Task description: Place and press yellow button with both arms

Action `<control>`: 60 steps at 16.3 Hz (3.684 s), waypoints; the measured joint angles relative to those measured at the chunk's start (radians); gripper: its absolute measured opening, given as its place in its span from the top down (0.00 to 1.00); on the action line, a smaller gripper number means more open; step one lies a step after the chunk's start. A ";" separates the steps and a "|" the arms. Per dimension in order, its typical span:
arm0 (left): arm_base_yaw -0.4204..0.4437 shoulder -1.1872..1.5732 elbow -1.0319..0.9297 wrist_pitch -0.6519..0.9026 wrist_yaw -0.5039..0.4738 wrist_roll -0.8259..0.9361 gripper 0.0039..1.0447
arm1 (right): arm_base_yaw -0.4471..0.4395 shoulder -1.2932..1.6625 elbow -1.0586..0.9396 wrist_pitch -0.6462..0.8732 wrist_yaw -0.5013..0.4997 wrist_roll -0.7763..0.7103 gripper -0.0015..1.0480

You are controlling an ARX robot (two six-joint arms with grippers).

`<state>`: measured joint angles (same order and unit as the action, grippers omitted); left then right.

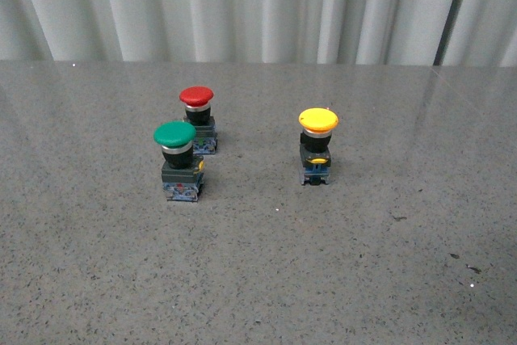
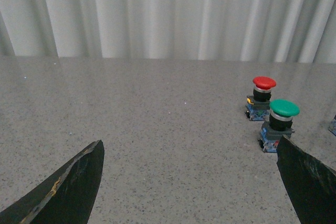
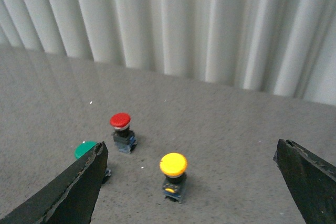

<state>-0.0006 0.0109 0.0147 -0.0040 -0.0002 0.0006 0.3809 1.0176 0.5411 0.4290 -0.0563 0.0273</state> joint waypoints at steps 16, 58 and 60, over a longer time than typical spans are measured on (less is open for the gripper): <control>0.000 0.000 0.000 0.000 0.000 0.000 0.06 | 0.063 0.731 0.450 -0.126 0.083 0.001 0.98; 0.000 0.000 0.000 0.000 0.000 0.000 0.06 | -0.381 -0.728 -0.398 -0.291 0.056 -0.013 0.98; 0.000 0.000 0.000 0.000 0.000 0.000 0.06 | -0.381 -0.753 -0.425 -0.295 0.056 -0.015 0.98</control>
<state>-0.0010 0.0109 0.0147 -0.0044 -0.0006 0.0006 -0.0002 0.2646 0.1165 0.1337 -0.0002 0.0120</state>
